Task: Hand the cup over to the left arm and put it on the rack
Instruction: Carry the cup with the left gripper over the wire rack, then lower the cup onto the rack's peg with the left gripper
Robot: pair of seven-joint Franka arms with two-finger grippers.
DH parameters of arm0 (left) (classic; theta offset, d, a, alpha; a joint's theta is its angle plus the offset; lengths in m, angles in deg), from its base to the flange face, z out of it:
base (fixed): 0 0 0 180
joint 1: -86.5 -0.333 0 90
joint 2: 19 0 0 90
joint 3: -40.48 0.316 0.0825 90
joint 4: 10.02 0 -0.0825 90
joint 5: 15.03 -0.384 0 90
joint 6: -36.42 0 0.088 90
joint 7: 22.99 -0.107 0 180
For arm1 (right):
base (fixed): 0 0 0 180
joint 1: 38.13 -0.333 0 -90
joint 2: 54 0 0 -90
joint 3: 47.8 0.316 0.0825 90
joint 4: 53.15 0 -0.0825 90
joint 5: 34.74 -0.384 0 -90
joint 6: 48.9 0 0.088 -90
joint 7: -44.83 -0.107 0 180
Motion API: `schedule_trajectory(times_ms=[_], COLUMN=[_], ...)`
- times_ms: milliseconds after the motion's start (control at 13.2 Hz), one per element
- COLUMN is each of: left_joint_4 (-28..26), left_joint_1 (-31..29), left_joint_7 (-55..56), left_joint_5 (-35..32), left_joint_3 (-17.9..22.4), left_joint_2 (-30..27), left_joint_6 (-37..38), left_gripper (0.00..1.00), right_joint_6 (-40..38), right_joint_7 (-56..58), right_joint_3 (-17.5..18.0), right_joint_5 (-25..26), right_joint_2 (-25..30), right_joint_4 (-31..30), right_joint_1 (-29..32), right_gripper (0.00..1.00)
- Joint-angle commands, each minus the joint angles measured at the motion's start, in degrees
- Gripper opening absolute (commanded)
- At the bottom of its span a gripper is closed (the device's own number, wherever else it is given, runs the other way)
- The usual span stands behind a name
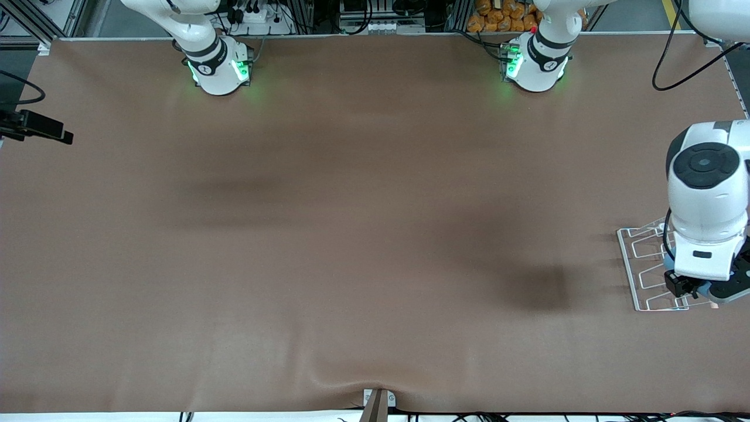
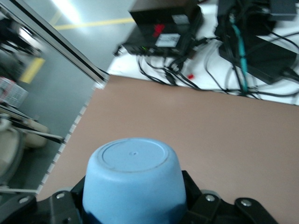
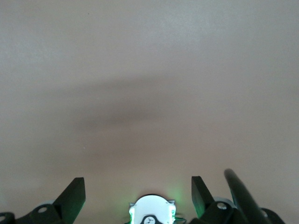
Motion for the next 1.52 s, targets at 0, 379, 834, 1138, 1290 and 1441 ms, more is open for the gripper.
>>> schedule_trajectory(times_ms=[0,379,834,1138,1290,1441], left_joint_4=[-9.3,-14.1,-21.1,-24.0,-25.5,-26.0], left_joint_1=[-2.2,-2.3,-3.2,-3.3,-3.0,-2.8], left_joint_7=[11.4,26.2,36.3,42.7,45.3,47.8], left_joint_5=[-14.1,-23.9,-28.6,-33.7,-33.7,-33.8], left_joint_3=[-0.5,-0.7,-0.6,-0.8,-1.0,-1.0], left_joint_2=[-5.6,-6.5,-8.5,-8.8,-9.3,-8.7], left_joint_6=[-4.2,-3.9,-2.7,0.7,2.1,3.9], left_gripper=[0.07,0.08,0.11,0.11,0.11,0.13], right_joint_6=[0.4,3.3,3.3,3.0,3.1,3.0], right_joint_7=[-2.4,-2.4,-2.4,-2.4,-2.4,-2.3], right_joint_3=[5.3,5.5,5.2,5.1,5.0,5.0], right_joint_5=[0.3,0.2,0.8,0.8,0.8,0.9], right_joint_2=[2.5,2.8,2.8,2.8,2.7,2.7], right_joint_4=[-1.2,-1.1,-1.3,-1.4,-1.5,-1.5], right_joint_1=[4.1,3.4,2.8,2.9,3.1,3.1], right_gripper=[1.0,1.0,1.0,1.0,1.0,1.0])
